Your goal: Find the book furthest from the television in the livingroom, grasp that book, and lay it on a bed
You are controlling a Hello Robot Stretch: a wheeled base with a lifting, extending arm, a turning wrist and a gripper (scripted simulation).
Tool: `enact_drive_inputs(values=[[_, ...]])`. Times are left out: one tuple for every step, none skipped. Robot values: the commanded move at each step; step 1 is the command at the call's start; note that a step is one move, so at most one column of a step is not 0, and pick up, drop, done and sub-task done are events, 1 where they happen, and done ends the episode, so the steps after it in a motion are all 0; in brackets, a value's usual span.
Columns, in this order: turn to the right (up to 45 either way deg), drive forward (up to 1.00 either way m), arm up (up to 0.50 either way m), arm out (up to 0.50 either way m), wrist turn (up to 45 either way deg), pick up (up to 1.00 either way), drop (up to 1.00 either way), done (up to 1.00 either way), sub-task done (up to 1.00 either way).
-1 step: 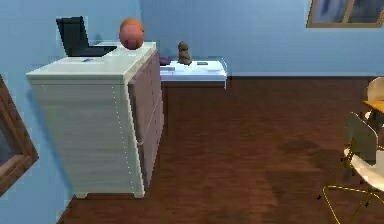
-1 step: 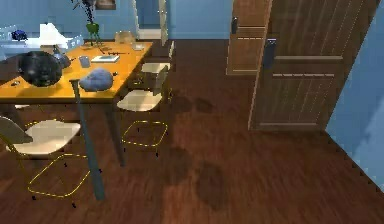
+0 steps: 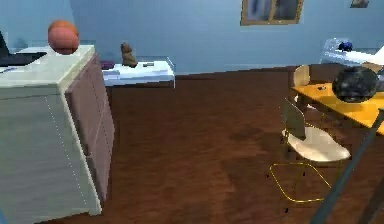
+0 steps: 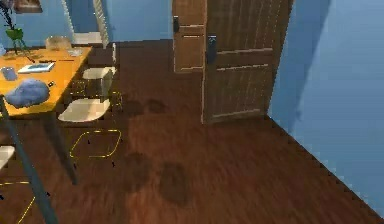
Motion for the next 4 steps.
enact_drive_inputs(values=[[0.0, 1.00, 0.00, 0.00, 0.0, 0.00, 0.00, 0.00, 0.00], [3.0, 0.00, 0.00, 0.00, 0.0, 0.00, 0.00, 0.00, 0.00], [0.0, 0.55, 0.00, 0.00, 0.0, 0.00, 0.00, 0.00, 0.00], [27.0, 0.00, 0.00, 0.00, 0.0, 0.00, 0.00, 0.00, 0.00]])
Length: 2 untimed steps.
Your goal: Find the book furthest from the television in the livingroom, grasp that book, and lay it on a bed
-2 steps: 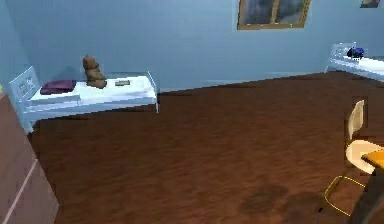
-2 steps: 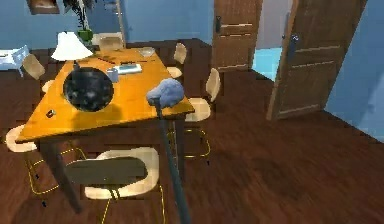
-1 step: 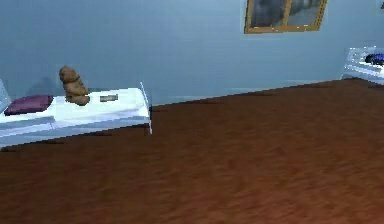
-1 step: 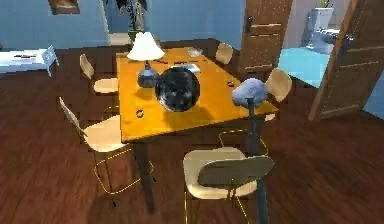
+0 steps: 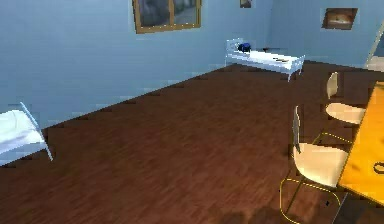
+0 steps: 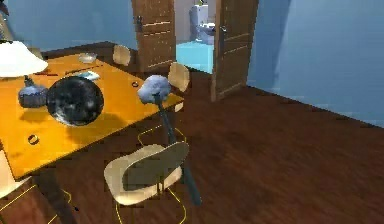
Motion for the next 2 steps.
enact_drive_inputs(values=[[0.0, 1.00, 0.00, 0.00, 0.0, 0.00, 0.00, 0.00, 0.00], [0.0, 0.45, 0.00, 0.00, 0.0, 0.00, 0.00, 0.00, 0.00]])
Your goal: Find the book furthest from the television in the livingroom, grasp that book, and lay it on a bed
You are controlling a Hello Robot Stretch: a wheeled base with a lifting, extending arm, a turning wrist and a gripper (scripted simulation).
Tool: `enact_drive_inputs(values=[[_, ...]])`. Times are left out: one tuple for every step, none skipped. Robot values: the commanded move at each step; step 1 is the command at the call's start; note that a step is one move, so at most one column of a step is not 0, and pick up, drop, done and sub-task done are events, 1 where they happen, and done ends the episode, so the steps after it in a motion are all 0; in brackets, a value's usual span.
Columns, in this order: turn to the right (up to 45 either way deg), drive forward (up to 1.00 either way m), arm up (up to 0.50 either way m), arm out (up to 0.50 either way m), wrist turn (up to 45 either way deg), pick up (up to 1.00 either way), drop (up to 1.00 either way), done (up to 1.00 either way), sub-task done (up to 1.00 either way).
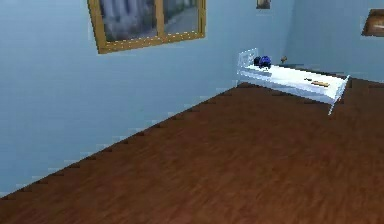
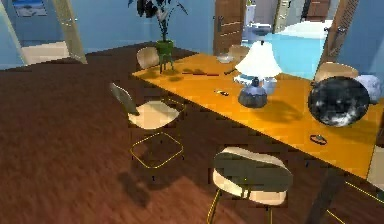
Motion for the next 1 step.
enact_drive_inputs(values=[[39.0, 0.00, 0.00, 0.00, 0.0, 0.00, 0.00, 0.00, 0.00]])
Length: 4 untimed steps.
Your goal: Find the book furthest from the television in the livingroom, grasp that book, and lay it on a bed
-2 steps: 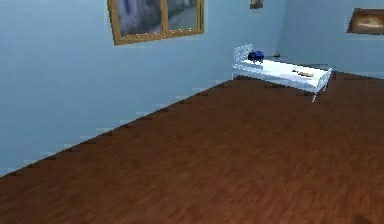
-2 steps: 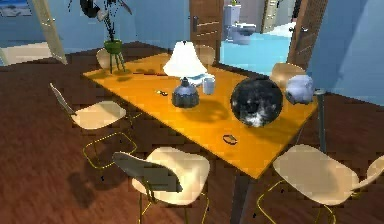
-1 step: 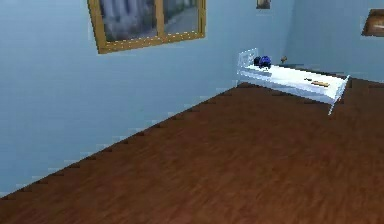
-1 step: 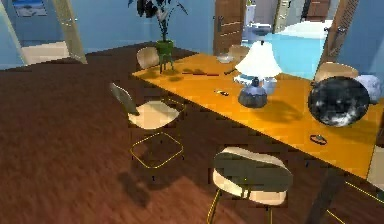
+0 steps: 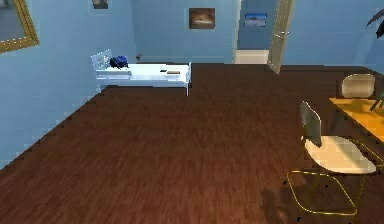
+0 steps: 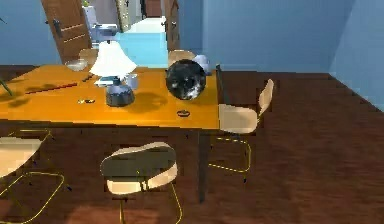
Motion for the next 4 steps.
enact_drive_inputs(values=[[0.0, 0.90, 0.00, 0.00, 0.0, 0.00, 0.00, 0.00, 0.00], [24.0, 0.00, 0.00, 0.00, 0.0, 0.00, 0.00, 0.00, 0.00], [0.0, 1.00, 0.00, 0.00, 0.0, 0.00, 0.00, 0.00, 0.00], [24.0, 0.00, 0.00, 0.00, 0.0, 0.00, 0.00, 0.00, 0.00]])
